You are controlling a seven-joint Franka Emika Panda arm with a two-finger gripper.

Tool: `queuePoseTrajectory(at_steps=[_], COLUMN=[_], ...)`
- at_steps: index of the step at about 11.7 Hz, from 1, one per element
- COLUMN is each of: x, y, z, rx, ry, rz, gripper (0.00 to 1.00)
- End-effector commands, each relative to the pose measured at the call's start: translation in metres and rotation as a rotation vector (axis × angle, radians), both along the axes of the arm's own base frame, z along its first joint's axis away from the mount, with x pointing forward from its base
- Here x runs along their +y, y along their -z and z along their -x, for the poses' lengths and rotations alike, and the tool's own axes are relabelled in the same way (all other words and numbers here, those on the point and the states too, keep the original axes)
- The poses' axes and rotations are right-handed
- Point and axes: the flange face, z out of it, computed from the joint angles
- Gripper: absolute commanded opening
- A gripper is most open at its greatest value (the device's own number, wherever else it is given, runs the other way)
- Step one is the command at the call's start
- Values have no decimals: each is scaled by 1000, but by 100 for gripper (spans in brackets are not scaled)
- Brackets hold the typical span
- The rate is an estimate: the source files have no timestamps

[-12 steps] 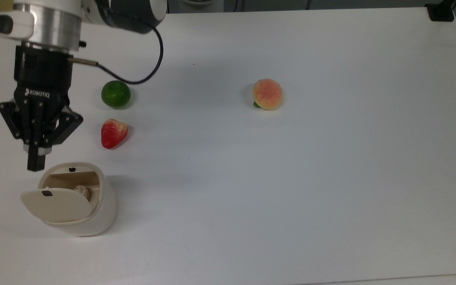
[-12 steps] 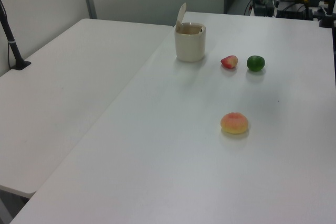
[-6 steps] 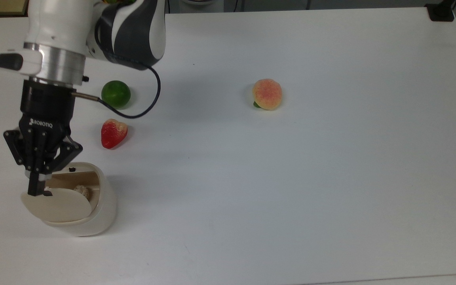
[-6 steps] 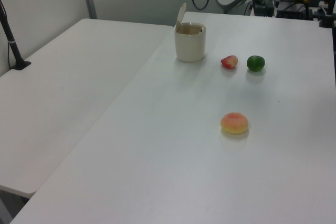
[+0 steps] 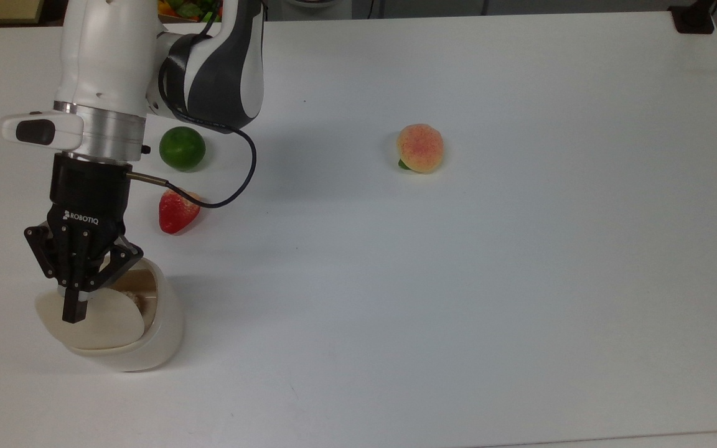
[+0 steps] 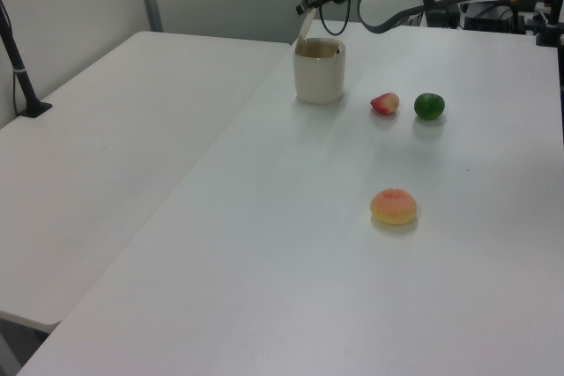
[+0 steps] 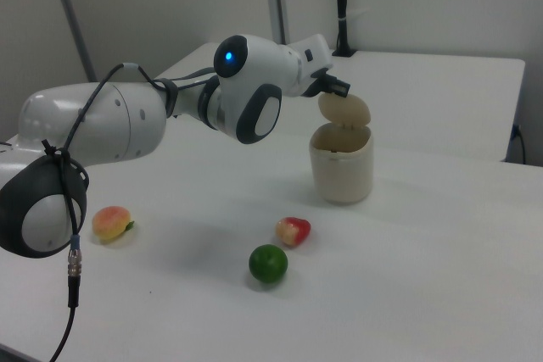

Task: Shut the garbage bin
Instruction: 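Push the open lid down with the gripper until it shuts on the bin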

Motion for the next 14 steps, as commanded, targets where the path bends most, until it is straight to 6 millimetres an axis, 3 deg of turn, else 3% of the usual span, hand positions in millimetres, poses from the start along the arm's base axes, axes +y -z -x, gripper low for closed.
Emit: queuePoseTrajectory(at_steps=[1,3,6,14], x=[-2,-1,-7,-4], y=[1,14,15,35], z=[16,26,35,38], rx=[39,80,149,321], ry=[5,6,10,-28], rz=[4,-4,-22,-24], gripper=[0,0,0,0])
